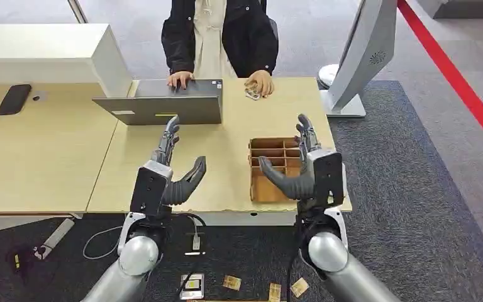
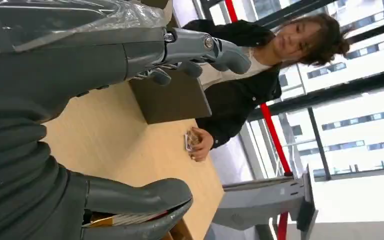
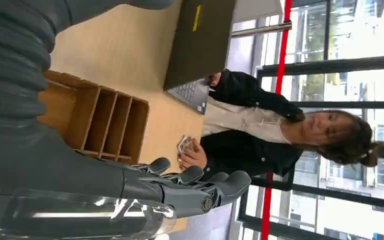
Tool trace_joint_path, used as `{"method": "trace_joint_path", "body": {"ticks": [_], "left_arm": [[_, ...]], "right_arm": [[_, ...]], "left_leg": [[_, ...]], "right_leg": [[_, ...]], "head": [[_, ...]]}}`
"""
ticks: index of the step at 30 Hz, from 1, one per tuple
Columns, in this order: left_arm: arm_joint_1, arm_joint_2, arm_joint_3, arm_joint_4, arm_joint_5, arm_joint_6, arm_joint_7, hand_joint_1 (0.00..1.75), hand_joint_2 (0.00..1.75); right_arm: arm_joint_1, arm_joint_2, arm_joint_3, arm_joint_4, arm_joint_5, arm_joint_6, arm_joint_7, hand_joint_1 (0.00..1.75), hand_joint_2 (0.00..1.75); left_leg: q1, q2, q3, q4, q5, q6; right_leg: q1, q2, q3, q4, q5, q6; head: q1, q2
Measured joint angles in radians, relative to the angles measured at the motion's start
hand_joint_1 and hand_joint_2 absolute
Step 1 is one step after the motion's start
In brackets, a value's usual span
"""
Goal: Pass the card to the sensor for recognition and then transmit it.
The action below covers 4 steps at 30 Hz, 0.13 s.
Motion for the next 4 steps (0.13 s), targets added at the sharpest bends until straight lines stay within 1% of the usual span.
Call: {"method": "trace_joint_path", "body": {"ticks": [4], "left_arm": [[0.012,0.01,0.012,-0.025,-0.007,-0.001,0.006,0.0,1.75]], "right_arm": [[0.074,-0.003,-0.049,-0.088,-0.03,-0.003,-0.034,0.0,1.75]], "left_leg": [[0.0,0.0,0.0,0.0,0.0,0.0]], "right_leg": [[0.0,0.0,0.0,0.0,0.0,0.0]], "head": [[0.0,0.0]]}}
